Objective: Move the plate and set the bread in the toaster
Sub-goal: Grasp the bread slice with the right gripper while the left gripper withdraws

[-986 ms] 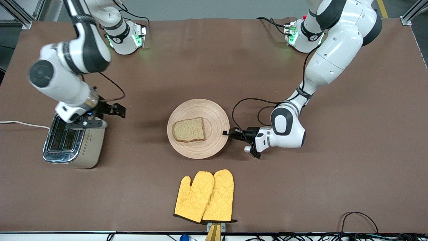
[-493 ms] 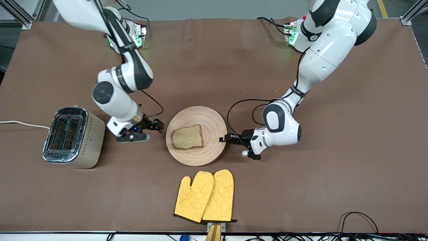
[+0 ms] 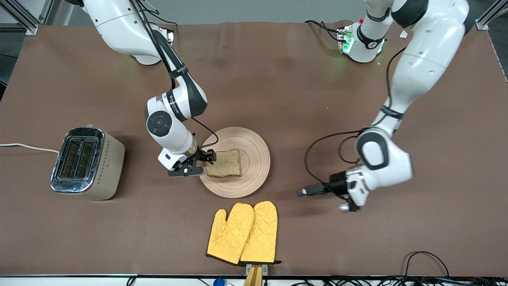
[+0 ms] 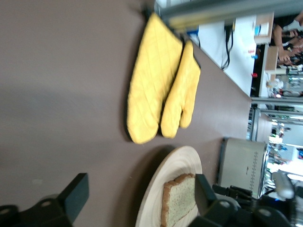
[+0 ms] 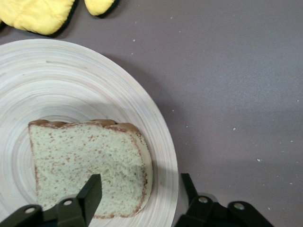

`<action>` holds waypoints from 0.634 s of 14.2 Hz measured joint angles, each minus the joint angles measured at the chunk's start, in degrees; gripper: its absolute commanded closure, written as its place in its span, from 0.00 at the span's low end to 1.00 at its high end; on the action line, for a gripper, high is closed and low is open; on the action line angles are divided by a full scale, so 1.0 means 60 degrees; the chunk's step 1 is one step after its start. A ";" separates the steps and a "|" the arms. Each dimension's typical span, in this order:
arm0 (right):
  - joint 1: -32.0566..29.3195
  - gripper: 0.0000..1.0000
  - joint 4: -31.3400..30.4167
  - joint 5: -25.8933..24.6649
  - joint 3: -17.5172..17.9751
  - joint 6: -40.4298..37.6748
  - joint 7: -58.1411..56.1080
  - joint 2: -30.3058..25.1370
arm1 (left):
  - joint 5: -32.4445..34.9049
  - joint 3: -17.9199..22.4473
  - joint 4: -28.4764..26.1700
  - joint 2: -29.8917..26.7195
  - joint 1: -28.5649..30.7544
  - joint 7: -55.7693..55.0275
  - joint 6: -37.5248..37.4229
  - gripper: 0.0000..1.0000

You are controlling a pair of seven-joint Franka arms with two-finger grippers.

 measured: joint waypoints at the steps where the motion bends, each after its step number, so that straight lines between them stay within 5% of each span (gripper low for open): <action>1: -0.0001 0.40 0.0008 0.0000 -0.0023 -0.0001 0.0000 0.0045 | 0.0797 -0.0005 0.0051 -0.0284 0.0393 -0.0466 -0.0133 0.00; 4: 0.0000 0.47 0.0015 0.0000 -0.0043 -0.0002 0.0000 0.0170 | 0.3183 -0.0007 0.0334 -0.1048 0.1421 -0.1589 -0.1097 0.00; 9: 0.0140 0.55 0.0032 0.0000 -0.0037 0.0006 0.0005 0.0402 | 0.5572 0.0049 0.0832 -0.2552 0.2572 -0.2365 -0.3964 0.00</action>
